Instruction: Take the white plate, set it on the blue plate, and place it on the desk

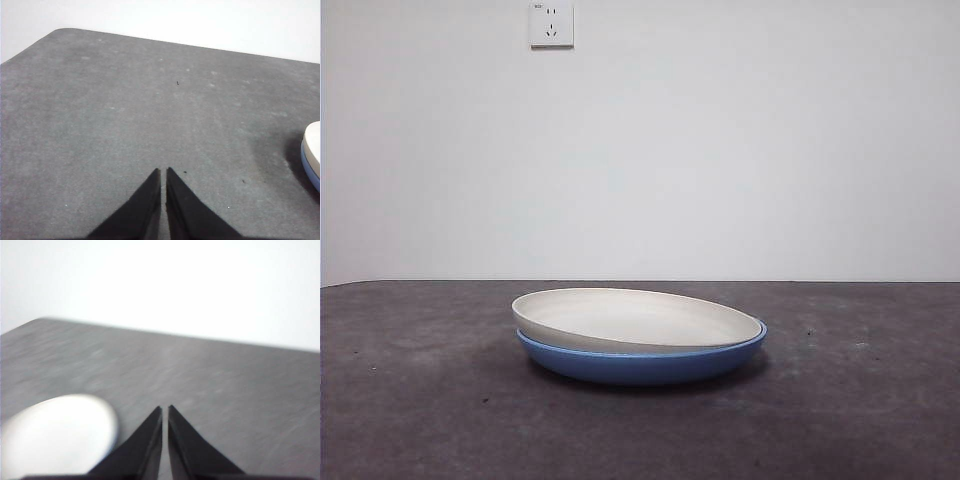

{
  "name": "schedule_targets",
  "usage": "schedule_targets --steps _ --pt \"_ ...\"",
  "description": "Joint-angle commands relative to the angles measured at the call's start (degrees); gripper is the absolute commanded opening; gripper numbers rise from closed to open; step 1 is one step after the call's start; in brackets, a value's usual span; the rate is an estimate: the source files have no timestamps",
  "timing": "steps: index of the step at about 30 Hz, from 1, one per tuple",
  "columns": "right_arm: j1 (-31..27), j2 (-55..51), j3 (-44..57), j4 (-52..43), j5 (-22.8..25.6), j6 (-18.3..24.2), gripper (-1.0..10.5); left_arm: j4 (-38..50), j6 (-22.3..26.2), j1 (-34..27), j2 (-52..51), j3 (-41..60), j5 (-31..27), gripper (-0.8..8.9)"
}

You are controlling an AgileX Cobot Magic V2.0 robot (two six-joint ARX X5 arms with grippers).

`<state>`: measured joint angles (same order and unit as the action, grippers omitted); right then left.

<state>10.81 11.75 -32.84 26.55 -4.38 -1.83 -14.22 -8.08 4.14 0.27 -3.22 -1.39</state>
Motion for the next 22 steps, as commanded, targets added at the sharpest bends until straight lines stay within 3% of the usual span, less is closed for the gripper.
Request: schedule_targets --steps 1,5,8,15,22 --pt "-3.6 -3.0 13.9 -13.3 2.1 3.1 0.2 -0.5 0.3 0.0 -0.1 1.1 -0.2 0.19" --pt "-7.0 -6.7 27.0 -23.2 4.8 2.9 0.2 -0.5 0.3 0.0 -0.1 1.1 -0.2 0.19" --pt "-8.4 -9.1 31.9 -24.4 4.9 2.2 0.2 -0.5 0.3 0.0 -0.1 1.1 -0.2 0.19" --pt "-8.7 -11.5 32.2 -19.1 10.2 2.5 0.2 -0.5 0.3 0.0 -0.1 1.1 -0.2 0.19" --pt "-8.7 -11.5 32.2 -16.8 10.4 2.4 0.2 -0.5 0.3 0.0 -0.1 1.1 -0.2 0.19"
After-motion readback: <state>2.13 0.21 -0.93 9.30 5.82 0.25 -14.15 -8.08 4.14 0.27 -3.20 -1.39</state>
